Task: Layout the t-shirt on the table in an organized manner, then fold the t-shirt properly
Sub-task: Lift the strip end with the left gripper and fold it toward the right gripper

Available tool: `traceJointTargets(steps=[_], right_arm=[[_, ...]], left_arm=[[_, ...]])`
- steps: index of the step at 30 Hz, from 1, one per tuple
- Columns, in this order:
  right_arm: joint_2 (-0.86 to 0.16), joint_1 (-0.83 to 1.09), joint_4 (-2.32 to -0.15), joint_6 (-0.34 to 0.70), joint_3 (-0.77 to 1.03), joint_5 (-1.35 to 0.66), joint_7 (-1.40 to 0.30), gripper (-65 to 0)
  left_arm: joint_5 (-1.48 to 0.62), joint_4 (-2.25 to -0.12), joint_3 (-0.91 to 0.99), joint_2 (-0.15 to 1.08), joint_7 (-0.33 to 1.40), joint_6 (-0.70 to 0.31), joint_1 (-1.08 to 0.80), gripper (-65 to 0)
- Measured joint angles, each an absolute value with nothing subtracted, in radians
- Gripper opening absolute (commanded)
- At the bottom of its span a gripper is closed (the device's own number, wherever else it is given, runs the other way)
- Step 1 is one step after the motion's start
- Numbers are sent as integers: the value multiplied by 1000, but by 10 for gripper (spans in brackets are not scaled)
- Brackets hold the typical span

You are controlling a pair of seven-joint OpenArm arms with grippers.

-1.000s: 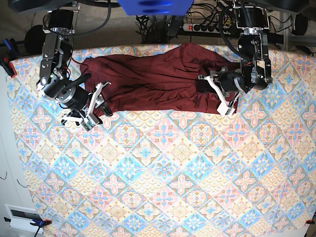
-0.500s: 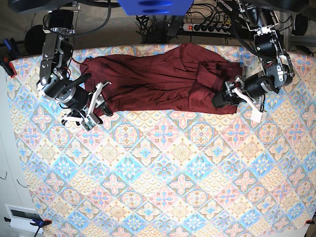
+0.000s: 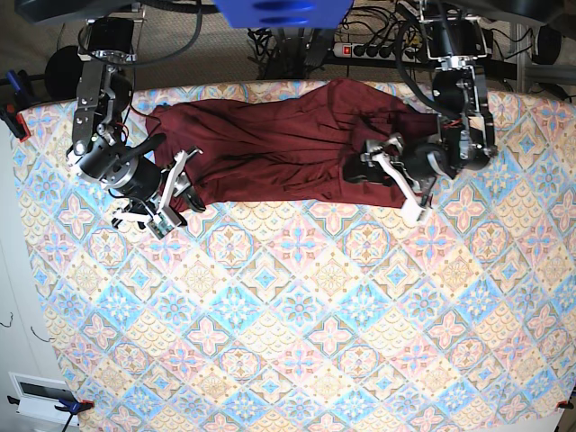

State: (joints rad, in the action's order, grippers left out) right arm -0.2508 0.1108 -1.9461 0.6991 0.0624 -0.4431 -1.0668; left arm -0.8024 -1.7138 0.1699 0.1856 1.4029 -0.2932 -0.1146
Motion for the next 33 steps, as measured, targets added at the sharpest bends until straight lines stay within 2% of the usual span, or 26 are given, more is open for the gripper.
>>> traceJointTargets(steps=[6,16,21,27,33], right_arm=[[-252,110,-1946,699,62,-443,-1066,-422],[-251,112,-1946,699,63,-443,-1066,-422],[-252,114,-1946,699,63,-443,-1067,-422],[-272,139,-1946,699,63,-446,-1107,-422],[-268,141,-1898,700,105,-455,-1165,-418]], left_arm=[[-797,-1614,117,86,1404,-294,-54,-189],[-939,-1817,113,50,1397,-301,-100,-189],[-935,-1843,125,119,1419,-300,-159,-189],[-955,-1846,267,215,1409,-300,-173,-189],[-1076,-1846,385,318,1407,-300,-187,-189]])
